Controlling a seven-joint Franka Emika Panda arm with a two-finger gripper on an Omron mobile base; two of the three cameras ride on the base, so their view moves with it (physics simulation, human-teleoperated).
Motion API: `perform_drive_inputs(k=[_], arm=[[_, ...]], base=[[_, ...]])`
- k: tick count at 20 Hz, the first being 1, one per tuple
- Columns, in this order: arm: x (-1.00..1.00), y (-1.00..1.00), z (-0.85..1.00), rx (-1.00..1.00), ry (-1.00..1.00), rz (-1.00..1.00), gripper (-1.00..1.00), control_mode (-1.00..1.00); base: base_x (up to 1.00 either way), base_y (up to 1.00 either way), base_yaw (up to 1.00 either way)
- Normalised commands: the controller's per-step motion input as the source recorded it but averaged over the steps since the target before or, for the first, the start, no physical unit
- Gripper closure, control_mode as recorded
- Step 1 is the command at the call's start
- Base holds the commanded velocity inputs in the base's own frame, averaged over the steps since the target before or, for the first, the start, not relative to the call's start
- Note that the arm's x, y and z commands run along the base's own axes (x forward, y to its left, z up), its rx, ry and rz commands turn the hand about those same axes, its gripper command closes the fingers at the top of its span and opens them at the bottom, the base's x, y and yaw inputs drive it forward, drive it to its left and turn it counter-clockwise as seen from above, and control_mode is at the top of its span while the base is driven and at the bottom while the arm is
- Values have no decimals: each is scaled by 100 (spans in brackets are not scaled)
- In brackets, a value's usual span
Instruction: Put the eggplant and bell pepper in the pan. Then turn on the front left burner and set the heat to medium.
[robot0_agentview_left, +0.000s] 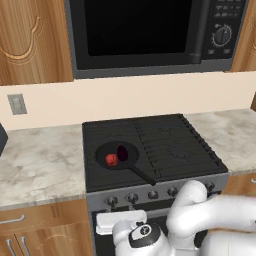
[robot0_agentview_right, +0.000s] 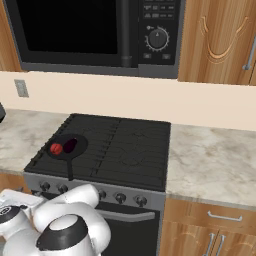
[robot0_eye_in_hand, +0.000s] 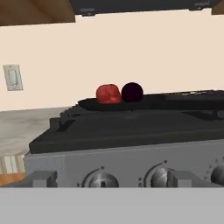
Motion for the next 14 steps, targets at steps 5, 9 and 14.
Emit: perform_drive_inputs(k=[5, 9, 14], arm=[[1, -12, -4, -2, 0, 21, -100, -100], [9, -30, 0, 0, 0, 2, -100, -100], [32, -18, 0, 0, 0, -1, -100, -100]], base=[[0, 0, 0], [0, 0, 0], [0, 0, 0]])
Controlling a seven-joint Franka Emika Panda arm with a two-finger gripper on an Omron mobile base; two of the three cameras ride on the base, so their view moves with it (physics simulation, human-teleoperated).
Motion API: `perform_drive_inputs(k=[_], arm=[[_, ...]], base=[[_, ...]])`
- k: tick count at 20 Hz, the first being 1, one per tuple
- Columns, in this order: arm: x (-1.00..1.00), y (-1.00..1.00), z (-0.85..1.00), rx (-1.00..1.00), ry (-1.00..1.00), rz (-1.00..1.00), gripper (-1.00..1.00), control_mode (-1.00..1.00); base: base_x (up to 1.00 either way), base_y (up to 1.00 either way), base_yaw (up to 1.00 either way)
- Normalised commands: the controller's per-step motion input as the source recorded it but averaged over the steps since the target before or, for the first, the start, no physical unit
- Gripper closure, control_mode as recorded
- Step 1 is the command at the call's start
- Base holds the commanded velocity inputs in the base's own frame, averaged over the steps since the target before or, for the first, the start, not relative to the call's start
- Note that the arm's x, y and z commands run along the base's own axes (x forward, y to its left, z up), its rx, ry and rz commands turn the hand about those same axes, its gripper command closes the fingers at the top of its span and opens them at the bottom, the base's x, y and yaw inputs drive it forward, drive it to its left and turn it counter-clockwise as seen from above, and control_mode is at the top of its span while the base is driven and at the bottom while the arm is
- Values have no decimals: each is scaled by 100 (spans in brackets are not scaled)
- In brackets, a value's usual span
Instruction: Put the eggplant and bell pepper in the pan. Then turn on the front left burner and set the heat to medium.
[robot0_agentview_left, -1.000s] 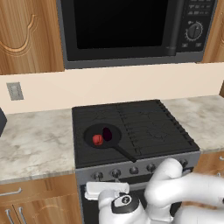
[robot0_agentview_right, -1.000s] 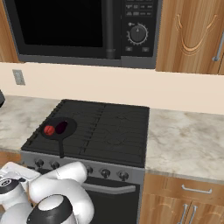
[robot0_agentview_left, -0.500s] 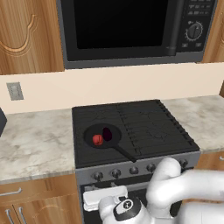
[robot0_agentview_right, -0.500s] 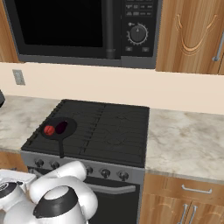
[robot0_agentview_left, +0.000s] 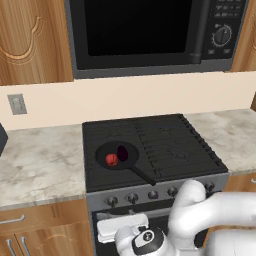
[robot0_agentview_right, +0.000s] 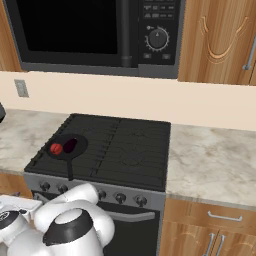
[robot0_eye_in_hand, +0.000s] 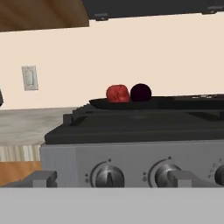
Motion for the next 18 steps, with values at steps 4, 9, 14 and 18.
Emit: perform_drive_inputs(k=[4, 9, 14, 18], arm=[[70, -13, 0, 0, 0, -8, -100, -100], [63, -21, -1, 0, 1, -8, -100, -100], [12, -29, -20, 0, 0, -1, -100, -100], [24, -25, -22, 0, 0, 0, -100, -100]], base=[[0, 0, 0], [0, 0, 0], [0, 0, 0], [0, 0, 0]])
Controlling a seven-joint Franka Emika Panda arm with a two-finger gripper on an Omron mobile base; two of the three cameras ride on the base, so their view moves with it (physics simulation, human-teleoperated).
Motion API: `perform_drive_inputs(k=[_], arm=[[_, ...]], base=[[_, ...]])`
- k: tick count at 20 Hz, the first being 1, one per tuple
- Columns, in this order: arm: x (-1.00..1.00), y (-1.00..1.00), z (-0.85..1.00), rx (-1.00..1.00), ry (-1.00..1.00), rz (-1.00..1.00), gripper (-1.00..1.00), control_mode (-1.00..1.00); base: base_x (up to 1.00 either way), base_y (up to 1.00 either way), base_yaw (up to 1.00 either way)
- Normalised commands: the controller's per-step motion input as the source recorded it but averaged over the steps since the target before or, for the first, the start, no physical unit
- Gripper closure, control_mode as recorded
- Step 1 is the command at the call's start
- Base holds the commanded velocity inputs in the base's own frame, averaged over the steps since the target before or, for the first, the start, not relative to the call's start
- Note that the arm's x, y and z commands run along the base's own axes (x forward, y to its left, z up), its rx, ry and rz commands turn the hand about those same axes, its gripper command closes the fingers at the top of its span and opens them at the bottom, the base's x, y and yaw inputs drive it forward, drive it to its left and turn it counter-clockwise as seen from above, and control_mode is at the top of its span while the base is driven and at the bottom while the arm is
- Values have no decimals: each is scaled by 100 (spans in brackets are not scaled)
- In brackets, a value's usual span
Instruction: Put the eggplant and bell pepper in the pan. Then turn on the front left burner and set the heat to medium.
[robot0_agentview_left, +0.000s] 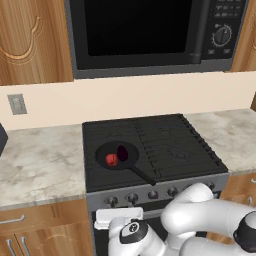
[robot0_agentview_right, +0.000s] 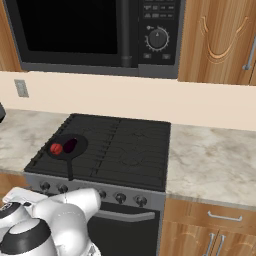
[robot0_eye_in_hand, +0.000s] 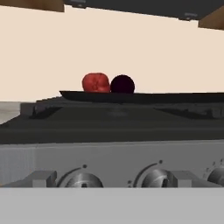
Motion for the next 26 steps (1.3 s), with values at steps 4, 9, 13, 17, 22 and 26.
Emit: perform_drive_inputs(k=[4, 9, 13, 17, 22, 26], arm=[[27, -18, 0, 0, 0, 0, -100, -100], [8, -1, -2, 0, 0, 6, -100, -100], [0, 0, -16, 0, -3, 13, -100, -100], [0, -4, -3, 0, -3, 10, -100, -100], [12, -25, 0, 0, 0, 2, -100, -100], [22, -26, 0, 0, 0, 0, -100, -100]], base=[[0, 0, 0], [0, 0, 0], [0, 0, 0], [0, 0, 0], [0, 0, 0], [0, 0, 0]])
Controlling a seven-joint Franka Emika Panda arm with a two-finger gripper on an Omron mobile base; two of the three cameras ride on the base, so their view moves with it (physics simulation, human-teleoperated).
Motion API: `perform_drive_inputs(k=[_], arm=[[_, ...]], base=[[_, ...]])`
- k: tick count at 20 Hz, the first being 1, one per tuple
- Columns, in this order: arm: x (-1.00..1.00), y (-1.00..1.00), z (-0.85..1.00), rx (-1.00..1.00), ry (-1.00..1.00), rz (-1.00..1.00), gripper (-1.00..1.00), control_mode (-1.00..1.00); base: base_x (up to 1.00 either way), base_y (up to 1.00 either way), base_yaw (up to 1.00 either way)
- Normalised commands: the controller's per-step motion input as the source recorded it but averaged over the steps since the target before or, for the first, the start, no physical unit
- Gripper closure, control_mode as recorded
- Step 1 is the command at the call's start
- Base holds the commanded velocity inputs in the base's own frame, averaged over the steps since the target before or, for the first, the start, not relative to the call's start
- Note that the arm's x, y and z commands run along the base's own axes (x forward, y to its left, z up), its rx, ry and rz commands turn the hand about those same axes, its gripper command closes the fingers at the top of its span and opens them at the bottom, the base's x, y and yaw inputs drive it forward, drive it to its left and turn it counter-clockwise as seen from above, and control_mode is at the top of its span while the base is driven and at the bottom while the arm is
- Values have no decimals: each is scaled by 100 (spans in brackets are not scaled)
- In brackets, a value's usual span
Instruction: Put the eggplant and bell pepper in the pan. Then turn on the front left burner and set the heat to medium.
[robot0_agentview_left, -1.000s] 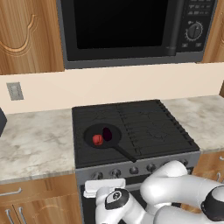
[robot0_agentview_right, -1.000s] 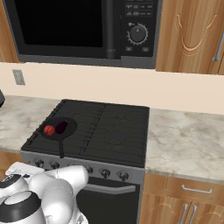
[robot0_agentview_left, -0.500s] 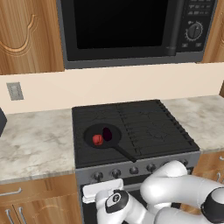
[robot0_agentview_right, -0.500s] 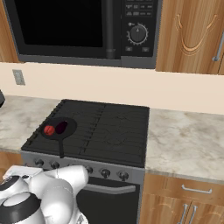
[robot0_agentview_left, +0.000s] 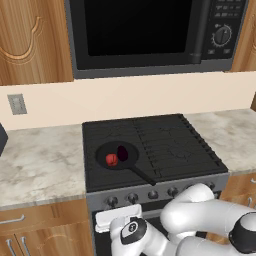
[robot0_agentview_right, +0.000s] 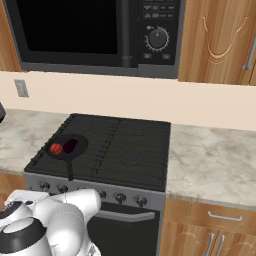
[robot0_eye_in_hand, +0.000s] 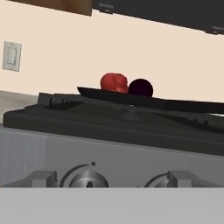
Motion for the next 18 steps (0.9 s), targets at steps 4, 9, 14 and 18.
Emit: perform_drive_inputs(k=[4, 9, 14, 18], arm=[[26, -1, -4, 0, 0, 0, -100, -100], [43, -5, -23, 0, 0, 0, -100, -100], [19, -10, -32, 0, 0, 0, -100, -100], [1, 0, -42, 0, 0, 0, -100, -100]], base=[[0, 0, 0], [0, 0, 0], [0, 0, 0], [0, 0, 0]])
